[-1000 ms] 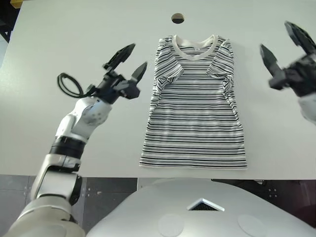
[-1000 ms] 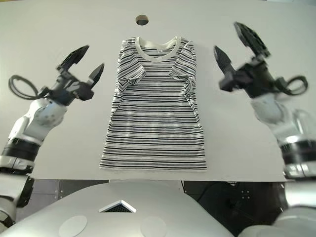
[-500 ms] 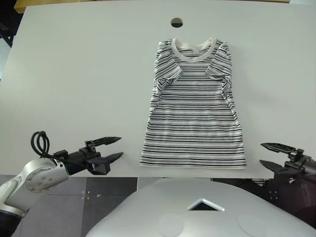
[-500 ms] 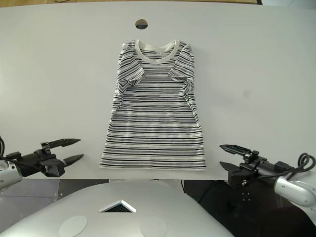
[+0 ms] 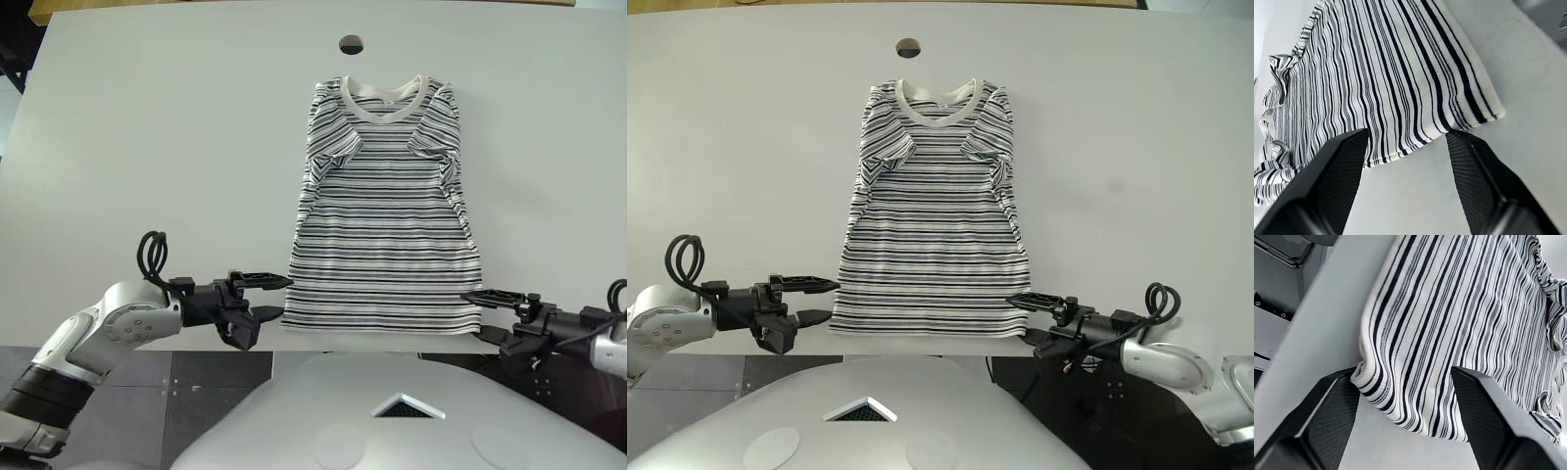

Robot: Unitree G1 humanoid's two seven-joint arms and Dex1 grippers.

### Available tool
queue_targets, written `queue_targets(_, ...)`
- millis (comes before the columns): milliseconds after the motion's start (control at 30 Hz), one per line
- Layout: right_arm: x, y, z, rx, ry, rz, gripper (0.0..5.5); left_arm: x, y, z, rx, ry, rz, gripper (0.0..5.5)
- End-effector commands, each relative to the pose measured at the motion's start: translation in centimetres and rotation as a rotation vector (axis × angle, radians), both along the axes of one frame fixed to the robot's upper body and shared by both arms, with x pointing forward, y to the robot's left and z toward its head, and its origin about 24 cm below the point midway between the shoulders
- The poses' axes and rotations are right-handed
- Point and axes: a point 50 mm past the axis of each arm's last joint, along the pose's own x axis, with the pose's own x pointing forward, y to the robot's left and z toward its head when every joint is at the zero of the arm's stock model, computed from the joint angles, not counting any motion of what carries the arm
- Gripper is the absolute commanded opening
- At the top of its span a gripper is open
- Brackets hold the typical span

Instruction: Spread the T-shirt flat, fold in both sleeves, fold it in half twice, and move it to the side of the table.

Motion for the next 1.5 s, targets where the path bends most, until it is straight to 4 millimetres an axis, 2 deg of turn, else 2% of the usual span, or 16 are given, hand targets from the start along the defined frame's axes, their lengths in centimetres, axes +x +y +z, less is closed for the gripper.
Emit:
queue_targets(33, 0.5, -0.3, -0.5, -0.039, 0.013, 0.001, 3.28, -1.5, 0.2, -1.1, 0.066, 0.109, -0.068, 2.97)
queue_targets(67, 0.5, -0.2, -0.5, -0.038, 0.013, 0.005, 3.09, -1.8, 0.2, -1.1, 0.064, 0.122, -0.079, 2.97)
queue_targets(267, 0.3, -0.1, -0.6, -0.032, 0.029, 0.020, 1.92, -2.0, 0.5, -1.1, 0.073, 0.148, -0.117, 1.87)
queue_targets(567, 0.0, 0.3, -0.6, -0.017, 0.034, 0.033, 0.12, 0.0, -0.8, -1.6, -0.008, 0.063, -0.105, 0.26)
queue_targets(600, 0.0, 0.3, -0.6, -0.016, 0.035, 0.033, 0.10, 0.0, -0.9, -1.7, -0.014, 0.062, -0.106, 0.11)
queue_targets(733, 0.0, 0.2, -0.8, -0.011, 0.040, 0.047, 0.10, -0.6, -1.1, -1.6, -0.036, 0.083, -0.109, 0.11)
queue_targets(833, 0.4, -0.1, -0.4, 0.023, 0.027, 0.034, 0.10, -0.5, -1.3, -0.7, -0.101, 0.079, -0.068, 0.11)
queue_targets(900, 0.6, -0.2, 0.6, 0.097, 0.017, -0.016, 0.10, 0.0, -1.4, 0.6, -0.200, 0.074, -0.005, 0.11)
queue_targets(1000, 1.3, -0.1, 3.2, 0.315, -0.009, -0.138, 0.10, 0.9, -1.7, 3.2, -0.384, 0.053, 0.100, 0.11)
queue_targets(1067, 3.6, -0.5, 5.0, 0.472, -0.095, -0.251, 0.10, 3.4, -1.8, 4.6, -0.509, -0.025, 0.221, 0.11)
queue_targets(1133, 6.7, -0.9, 5.7, 0.555, -0.196, -0.349, 0.10, 7.2, -1.6, 4.3, -0.529, -0.159, 0.371, 0.11)
queue_targets(1200, 9.8, -0.7, 4.8, 0.576, -0.271, -0.435, 0.10, 10.3, -1.6, 2.9, -0.503, -0.230, 0.493, 0.11)
queue_targets(1333, 15.2, 0.1, 3.1, 0.629, -0.391, -0.594, 0.10, 13.9, -3.0, 0.0, -0.474, -0.267, 0.605, 0.11)
queue_targets(1400, 17.5, 0.3, 2.5, 0.643, -0.441, -0.674, 0.10, 16.1, -3.9, -0.6, -0.477, -0.289, 0.655, 0.11)
queue_targets(1500, 20.7, 0.5, 1.3, 0.627, -0.506, -0.783, 0.10, 19.7, -4.9, -0.3, -0.465, -0.355, 0.737, 0.11)
